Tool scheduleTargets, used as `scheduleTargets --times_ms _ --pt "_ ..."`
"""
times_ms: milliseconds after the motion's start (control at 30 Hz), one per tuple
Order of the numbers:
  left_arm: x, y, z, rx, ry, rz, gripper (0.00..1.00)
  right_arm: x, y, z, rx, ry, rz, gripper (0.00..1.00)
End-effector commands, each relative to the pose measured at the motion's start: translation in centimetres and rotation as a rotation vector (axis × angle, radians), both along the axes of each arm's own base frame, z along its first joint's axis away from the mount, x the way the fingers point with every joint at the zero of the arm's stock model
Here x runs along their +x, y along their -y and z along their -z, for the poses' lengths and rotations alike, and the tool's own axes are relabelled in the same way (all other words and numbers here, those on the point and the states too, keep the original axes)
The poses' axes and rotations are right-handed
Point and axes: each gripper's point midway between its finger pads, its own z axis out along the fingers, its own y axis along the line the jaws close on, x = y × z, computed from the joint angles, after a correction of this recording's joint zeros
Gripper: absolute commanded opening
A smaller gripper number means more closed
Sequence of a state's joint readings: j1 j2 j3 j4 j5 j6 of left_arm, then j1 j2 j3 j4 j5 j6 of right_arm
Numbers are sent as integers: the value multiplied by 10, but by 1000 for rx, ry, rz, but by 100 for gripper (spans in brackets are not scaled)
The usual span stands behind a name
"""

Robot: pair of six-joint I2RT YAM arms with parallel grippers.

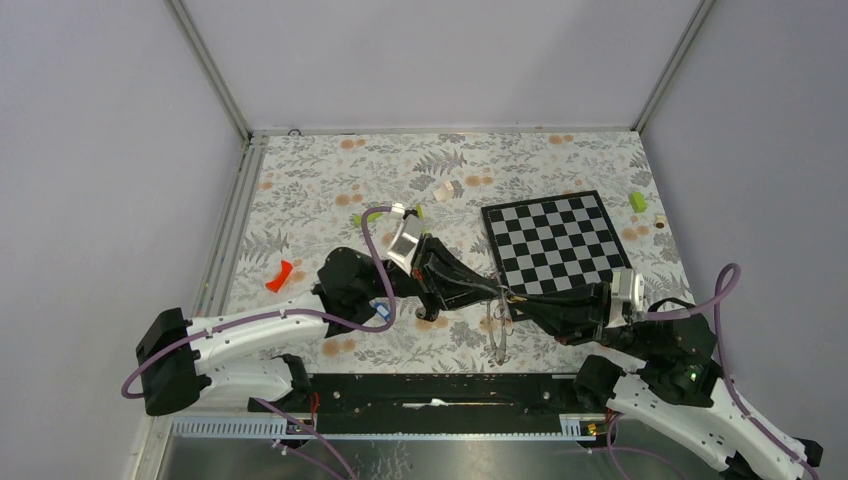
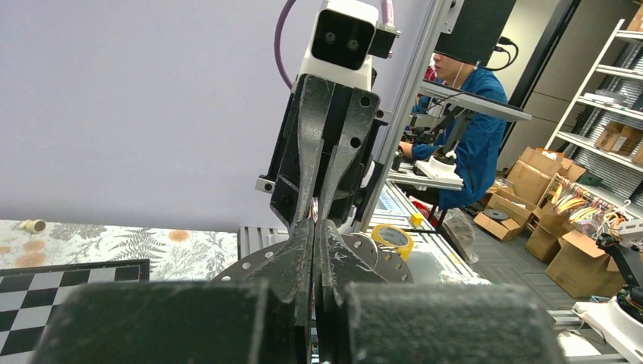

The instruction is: Remove the keys from the keyring

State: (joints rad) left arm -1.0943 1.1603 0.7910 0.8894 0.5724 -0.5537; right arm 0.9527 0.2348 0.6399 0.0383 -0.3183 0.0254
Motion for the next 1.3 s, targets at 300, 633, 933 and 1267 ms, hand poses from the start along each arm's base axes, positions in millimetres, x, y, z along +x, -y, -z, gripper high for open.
scheduleTargets --times_ms 300,633,933,1267 --pt "23 -16 -30 -94 -28 -167 0 -7 16 -27 61 49 21 5" --pt "38 -17 -27 -93 -55 -250 0 -14 14 -29 74 50 -19 5" --pt "37 -19 -27 -102 -51 -250 0 -11 -3 -16 43 18 -66 4" --pt "34 -17 -28 -105 -43 -230 0 -5 -13 0 16 -14 -73 5"
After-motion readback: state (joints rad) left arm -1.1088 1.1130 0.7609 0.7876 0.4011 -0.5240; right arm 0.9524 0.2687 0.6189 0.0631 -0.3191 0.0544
